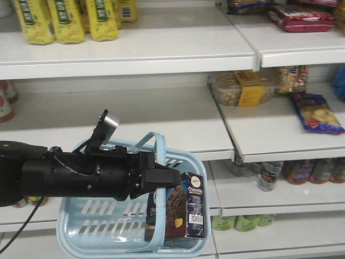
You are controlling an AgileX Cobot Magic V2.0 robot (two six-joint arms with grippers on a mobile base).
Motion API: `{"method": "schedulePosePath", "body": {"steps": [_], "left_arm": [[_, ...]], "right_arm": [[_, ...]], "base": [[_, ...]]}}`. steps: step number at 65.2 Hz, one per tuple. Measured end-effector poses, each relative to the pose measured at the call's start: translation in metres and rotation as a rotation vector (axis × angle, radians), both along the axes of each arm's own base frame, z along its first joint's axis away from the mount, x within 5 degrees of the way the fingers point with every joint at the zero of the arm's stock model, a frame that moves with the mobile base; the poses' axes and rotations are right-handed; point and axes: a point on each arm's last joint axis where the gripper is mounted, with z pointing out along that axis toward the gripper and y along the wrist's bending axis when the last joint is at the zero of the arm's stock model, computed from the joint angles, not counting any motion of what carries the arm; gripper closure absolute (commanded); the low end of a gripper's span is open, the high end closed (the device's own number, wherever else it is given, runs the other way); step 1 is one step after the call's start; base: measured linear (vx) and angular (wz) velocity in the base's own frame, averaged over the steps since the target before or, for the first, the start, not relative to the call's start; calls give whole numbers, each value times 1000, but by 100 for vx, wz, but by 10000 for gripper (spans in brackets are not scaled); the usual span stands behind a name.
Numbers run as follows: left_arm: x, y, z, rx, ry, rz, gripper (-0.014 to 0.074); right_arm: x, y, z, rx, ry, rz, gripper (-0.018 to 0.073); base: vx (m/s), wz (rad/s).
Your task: Left arm holds basket, right arm returns cookies
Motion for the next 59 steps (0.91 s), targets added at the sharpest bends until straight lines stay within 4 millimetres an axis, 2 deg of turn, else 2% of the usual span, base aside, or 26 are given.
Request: {"method": "schedulePosePath", "body": {"steps": [22,59], "left_arm": [[0,0,0,1,0,-1,602],[0,0,0,1,0,-1,602]], "right_arm": [[0,0,0,0,0,0,570],[0,0,0,0,0,0,570]], "base": [[15,50],[13,3]]}}
